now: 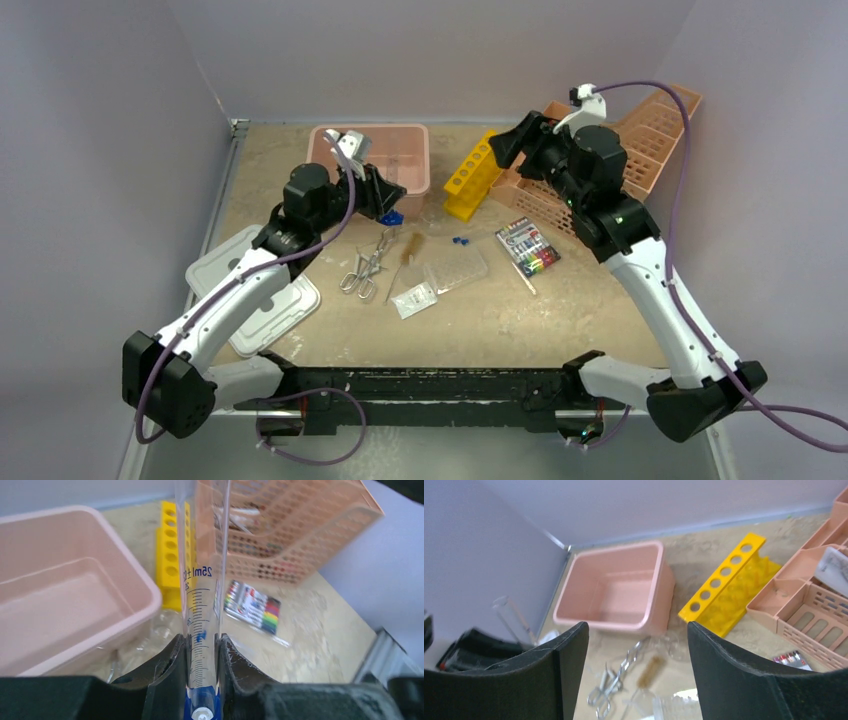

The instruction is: Organize the chemistry lab equipment

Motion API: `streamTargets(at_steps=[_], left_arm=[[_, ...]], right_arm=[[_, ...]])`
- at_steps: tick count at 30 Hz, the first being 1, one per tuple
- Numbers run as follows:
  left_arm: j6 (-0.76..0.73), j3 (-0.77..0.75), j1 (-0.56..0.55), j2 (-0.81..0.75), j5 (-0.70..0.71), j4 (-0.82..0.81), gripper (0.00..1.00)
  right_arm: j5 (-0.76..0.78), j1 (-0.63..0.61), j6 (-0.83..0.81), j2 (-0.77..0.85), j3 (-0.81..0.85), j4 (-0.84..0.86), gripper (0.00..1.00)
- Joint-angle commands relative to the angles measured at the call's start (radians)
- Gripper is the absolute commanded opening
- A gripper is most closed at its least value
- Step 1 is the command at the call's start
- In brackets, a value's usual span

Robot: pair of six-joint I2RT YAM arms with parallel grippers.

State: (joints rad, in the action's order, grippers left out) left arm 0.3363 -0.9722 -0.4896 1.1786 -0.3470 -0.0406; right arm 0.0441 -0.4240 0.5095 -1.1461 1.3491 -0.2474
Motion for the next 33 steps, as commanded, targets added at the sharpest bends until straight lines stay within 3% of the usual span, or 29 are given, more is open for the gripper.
streamTargets(at_steps=[1,4,7,11,17,24,33], left_arm=[[0.135,-0.086,-0.003,-0.014,0.373,-0.062,0.0],[0.192,-0.122,-0.003,-0.003,0.492,-0.055,0.0],[0.359,-0.145,-0.002,0.031,0.68,-0.028,0.0],[0.41,-0.308,-0.001,0.177,0.706,0.114,0.0],[0.815,-0.339,-0.001,0.332,0.889,0.097,0.0],[1.008,-0.438,0.021,0.522,0.916,0.108,0.0],[1.235,-0.528,0.095,0.728,0.932,0.133,0.0]], right_arm=[[0.202,-0.001,0.103,-0.068,0.042,0.11,0.72],[0.192,-0.012,0.097,-0.097,0.048,0.1,0.72],[0.193,-0.019,0.089,-0.095,0.02,0.142,0.72],[0.192,-0.025,0.048,-0.104,0.009,0.175,0.72],[0.219,-0.043,-0.06,-0.026,-0.064,0.275,0.72],[0.303,-0.044,-0.214,0.05,-0.081,0.259,0.73],[0.34,-0.043,-0.268,0.107,-0.11,0.212,0.74]])
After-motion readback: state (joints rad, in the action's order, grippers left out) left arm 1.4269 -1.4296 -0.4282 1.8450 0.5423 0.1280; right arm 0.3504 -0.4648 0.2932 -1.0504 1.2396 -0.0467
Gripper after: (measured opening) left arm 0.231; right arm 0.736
